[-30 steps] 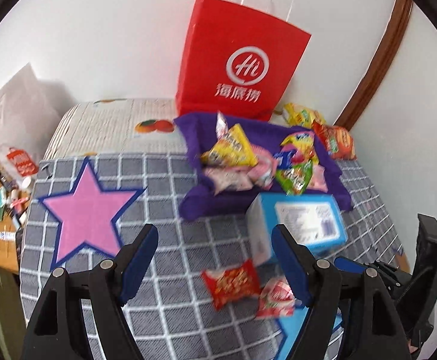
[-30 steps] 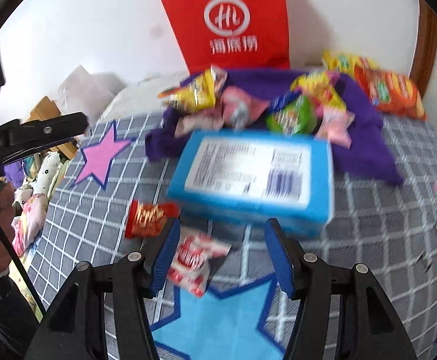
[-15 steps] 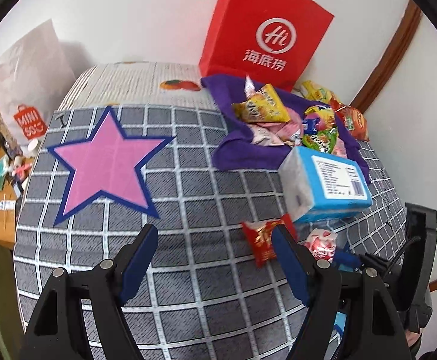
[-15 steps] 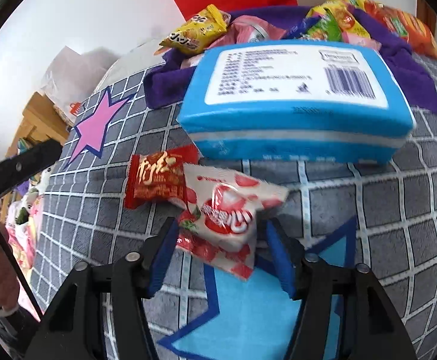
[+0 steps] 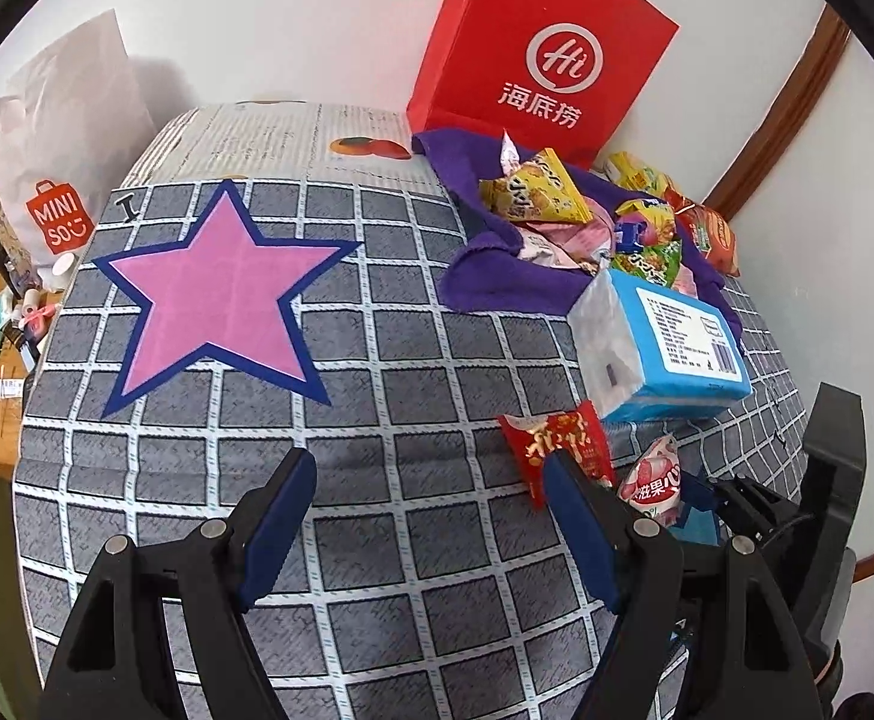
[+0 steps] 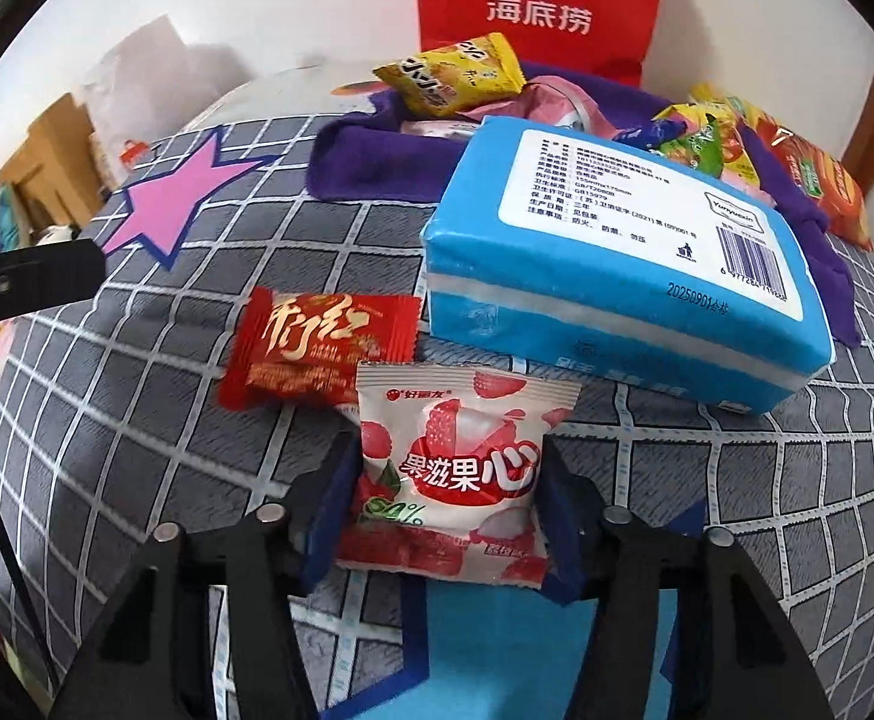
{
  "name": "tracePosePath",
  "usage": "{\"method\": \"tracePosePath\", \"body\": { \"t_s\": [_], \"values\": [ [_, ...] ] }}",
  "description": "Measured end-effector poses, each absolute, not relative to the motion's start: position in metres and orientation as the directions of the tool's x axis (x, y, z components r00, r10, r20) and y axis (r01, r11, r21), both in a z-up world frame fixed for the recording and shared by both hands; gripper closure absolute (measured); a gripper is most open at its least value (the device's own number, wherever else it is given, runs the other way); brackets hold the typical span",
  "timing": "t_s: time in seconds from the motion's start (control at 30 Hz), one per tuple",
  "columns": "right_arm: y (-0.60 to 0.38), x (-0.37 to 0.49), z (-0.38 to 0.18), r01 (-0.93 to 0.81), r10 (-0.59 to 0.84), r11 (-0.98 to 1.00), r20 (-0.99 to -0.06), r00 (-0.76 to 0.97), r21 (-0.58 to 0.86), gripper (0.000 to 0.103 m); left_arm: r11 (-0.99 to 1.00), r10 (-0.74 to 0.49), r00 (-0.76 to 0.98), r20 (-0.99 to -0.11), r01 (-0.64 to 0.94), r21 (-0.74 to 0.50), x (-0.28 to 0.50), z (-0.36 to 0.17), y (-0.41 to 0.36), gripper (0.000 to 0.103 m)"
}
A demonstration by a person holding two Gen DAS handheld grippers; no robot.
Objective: Organize snacks
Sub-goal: 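Grasp the pink fruit-candy packet with the right tool while the left tool grasps the red candy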
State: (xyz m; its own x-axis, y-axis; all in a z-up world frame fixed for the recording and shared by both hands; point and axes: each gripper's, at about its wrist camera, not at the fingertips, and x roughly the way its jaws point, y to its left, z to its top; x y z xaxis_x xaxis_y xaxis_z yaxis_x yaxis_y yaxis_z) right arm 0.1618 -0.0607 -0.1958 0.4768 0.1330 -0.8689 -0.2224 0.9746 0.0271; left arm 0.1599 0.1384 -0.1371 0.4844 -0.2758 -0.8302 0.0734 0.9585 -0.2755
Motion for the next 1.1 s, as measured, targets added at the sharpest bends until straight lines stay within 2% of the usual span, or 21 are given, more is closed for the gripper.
{"method": "tracePosePath", "body": {
  "t_s": [0.2,0.57,0.8,1.1],
  "values": [
    [-0.084,0.159,-0.188,-0.215,0.209,0.969,-0.861,0.464,0.120,0.056,0.958,-0.283,0.467,-0.838,0.098,-0.269,0.160,-0.141,0.115,0.027],
    [-0.154,0.131,-0.165,-0.144,0.186,0.981,-0.834,0.519,0.130,0.055,0.943,-0.330,0.397,-0.857,0.102,-0.316,0.177,-0.168,0.066,0.026],
    [-0.176,0.124,-0.161,-0.133,0.182,0.982,-0.823,0.538,0.130,0.055,0.962,-0.271,0.384,-0.883,0.087,-0.258,0.186,-0.184,0.041,0.026],
    [-0.201,0.125,-0.162,-0.083,0.180,0.984,-0.815,0.551,0.161,0.055,0.989,-0.141,0.435,-0.889,0.098,-0.109,0.194,-0.189,0.019,0.029]
  ]
}}
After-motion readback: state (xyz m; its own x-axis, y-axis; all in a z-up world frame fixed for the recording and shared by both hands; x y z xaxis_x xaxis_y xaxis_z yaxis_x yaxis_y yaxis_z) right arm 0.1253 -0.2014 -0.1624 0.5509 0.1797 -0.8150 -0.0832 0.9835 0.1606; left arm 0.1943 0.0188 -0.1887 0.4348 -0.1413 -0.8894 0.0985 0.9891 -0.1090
